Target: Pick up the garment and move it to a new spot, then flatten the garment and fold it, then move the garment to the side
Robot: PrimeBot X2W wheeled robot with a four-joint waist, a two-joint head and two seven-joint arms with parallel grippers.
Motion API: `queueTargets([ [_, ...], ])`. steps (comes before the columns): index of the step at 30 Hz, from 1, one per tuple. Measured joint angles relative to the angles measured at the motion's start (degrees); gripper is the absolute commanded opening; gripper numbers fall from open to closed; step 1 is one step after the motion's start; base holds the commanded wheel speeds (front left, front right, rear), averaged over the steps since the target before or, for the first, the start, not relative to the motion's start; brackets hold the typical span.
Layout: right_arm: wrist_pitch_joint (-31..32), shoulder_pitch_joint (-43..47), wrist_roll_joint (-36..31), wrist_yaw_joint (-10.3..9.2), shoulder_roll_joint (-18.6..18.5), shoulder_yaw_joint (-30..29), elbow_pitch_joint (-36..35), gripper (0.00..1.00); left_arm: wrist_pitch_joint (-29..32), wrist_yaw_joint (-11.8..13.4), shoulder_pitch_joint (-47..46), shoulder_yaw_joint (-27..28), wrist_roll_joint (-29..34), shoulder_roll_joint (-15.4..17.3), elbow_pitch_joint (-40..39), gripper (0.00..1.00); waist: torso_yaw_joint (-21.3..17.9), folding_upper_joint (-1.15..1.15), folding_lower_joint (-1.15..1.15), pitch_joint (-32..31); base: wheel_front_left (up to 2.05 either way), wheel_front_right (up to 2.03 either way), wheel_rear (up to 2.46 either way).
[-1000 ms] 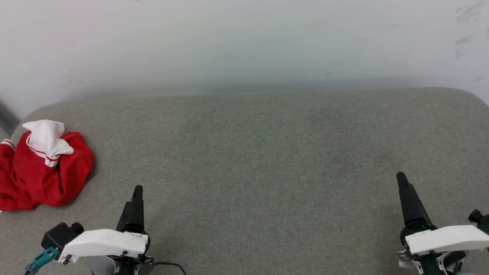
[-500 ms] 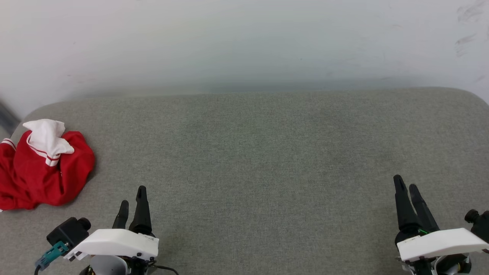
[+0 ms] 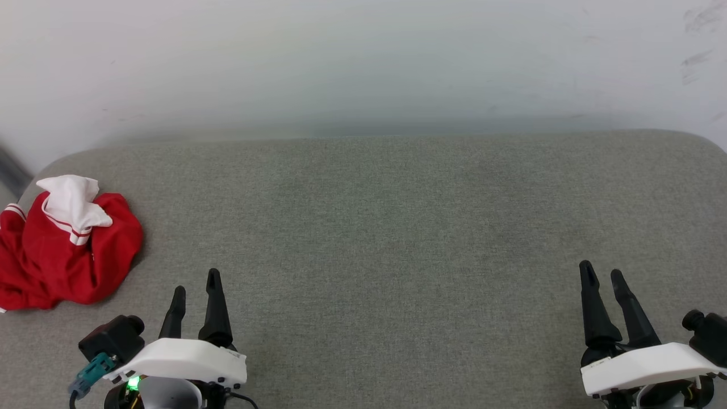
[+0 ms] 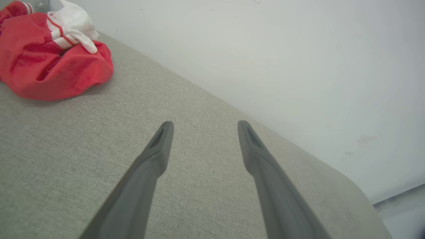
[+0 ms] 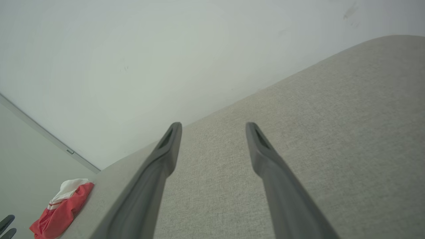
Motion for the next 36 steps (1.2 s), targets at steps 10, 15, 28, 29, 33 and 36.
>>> queueTargets([
  [10,-1.57,0.51,-6.47,0.00,0.00,0.13,-0.96,1.00,-1.54,0.81,0.84,-0.99,6.42,0.10,-1.00,1.00,0.19,0.00,0.00,0.07,0.00,0.00,0.00],
  [15,-2.16,0.94,-9.45,0.00,0.00,0.32,-1.26,1.00,-2.40,0.91,1.01,-1.31,9.60,0.09,-1.46,1.00,0.27,0.00,0.00,0.11,0.00,0.00,0.00],
  [28,-3.87,1.30,-16.30,0.00,0.00,0.75,-2.11,1.00,-3.97,1.59,1.85,-1.67,16.56,0.04,-2.20,1.00,0.35,0.00,0.00,0.19,0.00,0.00,0.00],
  [29,-4.09,1.38,-16.83,0.00,0.00,0.75,-2.16,1.00,-4.17,1.68,1.95,-1.71,17.08,0.03,-2.32,1.00,0.35,0.00,0.00,0.16,0.00,0.00,0.00],
  [33,-4.60,1.60,-19.00,0.00,0.00,0.96,-2.50,1.00,-4.63,1.86,2.13,-1.98,19.34,0.03,-2.50,1.00,0.33,0.00,0.00,0.13,0.00,0.00,0.00],
  [36,-5.12,2.05,-21.38,0.00,-0.01,0.98,-2.90,1.00,-5.34,2.10,2.46,-2.33,21.92,-0.01,-2.74,1.00,0.28,0.00,0.00,0.22,0.00,0.00,0.00],
])
